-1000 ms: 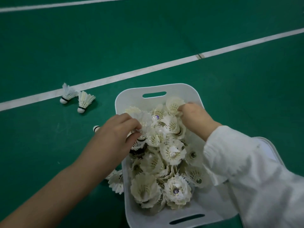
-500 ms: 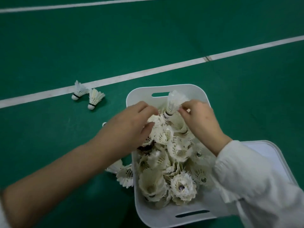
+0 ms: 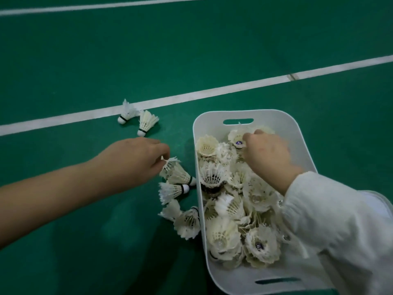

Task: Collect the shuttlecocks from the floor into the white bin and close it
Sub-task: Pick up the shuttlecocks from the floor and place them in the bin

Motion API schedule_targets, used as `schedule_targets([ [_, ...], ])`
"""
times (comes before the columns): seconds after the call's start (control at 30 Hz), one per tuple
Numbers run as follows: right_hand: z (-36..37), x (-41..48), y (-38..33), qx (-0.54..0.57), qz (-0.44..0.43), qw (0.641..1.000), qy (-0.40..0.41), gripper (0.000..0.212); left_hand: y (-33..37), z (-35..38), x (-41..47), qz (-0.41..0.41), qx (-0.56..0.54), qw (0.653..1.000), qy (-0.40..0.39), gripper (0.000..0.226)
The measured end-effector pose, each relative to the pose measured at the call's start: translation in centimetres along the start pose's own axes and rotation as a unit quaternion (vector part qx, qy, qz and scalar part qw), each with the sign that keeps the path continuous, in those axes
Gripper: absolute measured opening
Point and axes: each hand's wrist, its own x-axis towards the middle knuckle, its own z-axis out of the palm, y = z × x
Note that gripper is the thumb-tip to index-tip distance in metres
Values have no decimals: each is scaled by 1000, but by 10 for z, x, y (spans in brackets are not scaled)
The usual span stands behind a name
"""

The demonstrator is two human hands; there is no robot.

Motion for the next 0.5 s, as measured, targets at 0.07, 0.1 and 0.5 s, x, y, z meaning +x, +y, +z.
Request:
schedule_targets([
  [0.07,-20,-12,-11,-15,-36,999,25,23,-11,9,-7,-24,-22,999,-1,18],
  [0.1,-30,-18,-17,-10,-67,997,40,22,-14,14,-7,-36,-30,999,-7,17],
  [0.5,-6,-8,-149,-76,-331,933,-116,30,-21,136,-27,-232,-229,945,-25,33],
])
